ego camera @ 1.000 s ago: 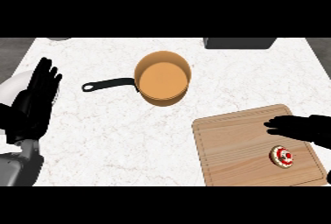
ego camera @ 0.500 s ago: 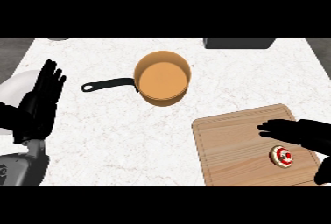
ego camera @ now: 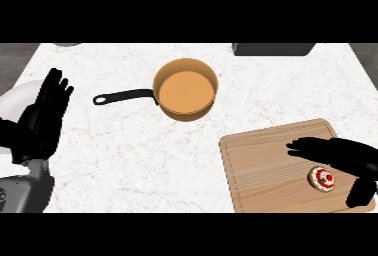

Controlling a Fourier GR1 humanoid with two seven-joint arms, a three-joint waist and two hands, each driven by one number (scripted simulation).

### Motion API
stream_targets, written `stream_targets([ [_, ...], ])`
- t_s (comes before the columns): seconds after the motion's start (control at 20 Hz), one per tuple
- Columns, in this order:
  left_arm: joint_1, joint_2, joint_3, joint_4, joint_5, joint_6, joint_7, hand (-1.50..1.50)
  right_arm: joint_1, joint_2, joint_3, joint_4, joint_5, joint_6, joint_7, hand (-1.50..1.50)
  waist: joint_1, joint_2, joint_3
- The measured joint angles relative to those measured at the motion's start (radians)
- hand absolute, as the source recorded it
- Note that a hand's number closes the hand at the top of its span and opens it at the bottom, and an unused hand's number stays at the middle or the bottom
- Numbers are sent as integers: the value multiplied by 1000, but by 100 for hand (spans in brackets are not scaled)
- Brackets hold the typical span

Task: Pick the cupcake from the cutting board and place it in the pot

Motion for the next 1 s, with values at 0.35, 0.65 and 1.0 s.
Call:
stream_targets([
  [0.35,-15,-11,17,3,-13,-16,11,0,-21,45,24,57,97,-91,-97,150,2,0,0],
  [0.65,-8,-34,15,-42,-48,-4,43,0,-22,75,6,90,143,-122,-148,150,2,-1,-1],
  [1.0,0,-44,22,-32,-60,-15,43,0,-32,260,51,-22,199,-49,81,150,-1,-13,-15],
])
